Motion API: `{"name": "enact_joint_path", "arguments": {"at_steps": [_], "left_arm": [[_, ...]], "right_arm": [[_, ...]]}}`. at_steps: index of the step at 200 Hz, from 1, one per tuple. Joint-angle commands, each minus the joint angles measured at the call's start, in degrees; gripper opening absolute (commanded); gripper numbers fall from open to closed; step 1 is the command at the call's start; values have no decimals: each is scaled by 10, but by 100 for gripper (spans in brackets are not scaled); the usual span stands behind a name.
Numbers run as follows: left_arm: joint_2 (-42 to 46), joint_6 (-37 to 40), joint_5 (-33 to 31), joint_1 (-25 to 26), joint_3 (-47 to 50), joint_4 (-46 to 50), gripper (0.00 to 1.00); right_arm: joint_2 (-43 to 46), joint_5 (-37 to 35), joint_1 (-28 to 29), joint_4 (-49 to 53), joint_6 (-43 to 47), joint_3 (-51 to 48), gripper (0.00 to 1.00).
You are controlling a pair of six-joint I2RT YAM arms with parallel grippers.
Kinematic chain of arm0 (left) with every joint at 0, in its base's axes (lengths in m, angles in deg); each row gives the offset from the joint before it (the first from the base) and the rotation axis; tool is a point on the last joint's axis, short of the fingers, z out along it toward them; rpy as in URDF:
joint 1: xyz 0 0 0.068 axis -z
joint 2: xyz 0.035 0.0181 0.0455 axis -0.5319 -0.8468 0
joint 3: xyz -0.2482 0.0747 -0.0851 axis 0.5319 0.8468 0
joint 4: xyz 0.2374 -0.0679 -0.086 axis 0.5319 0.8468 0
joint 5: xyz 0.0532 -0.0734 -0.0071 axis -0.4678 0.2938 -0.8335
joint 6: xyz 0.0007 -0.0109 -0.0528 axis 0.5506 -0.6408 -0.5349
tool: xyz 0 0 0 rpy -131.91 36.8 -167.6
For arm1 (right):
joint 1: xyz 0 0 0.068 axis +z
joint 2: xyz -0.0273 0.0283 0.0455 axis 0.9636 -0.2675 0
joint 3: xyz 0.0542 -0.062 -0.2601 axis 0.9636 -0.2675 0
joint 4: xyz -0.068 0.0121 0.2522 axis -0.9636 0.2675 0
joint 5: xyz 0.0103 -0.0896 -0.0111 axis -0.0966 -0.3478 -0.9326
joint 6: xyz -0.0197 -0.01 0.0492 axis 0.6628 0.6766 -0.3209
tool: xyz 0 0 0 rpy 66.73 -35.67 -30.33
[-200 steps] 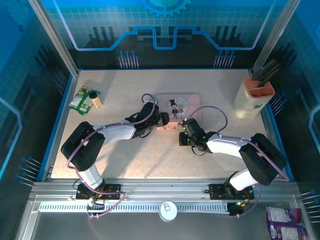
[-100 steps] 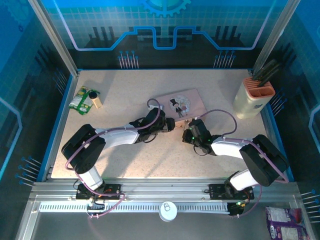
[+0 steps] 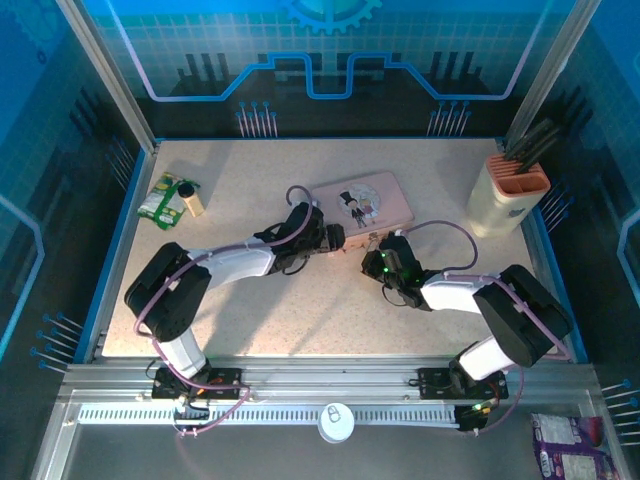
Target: Unlock the padlock with the key
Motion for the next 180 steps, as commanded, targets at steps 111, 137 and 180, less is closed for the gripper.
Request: {"name": "enact_joint_path", "arguments": {"at_steps": [111,137,180], "left_arm": [[-89,-6,-24,-22,-48,19,78],[-85,-11,-28,-21,-23,7,77],[-90,-15,-25,-18,-13,-2,76]], "right_arm": [[-27,-28,-23,-68,-63,25,0],[-29,-21,-31,-71,-68,36,0],[-29,-4,-31,-79,-84,50,0]]}}
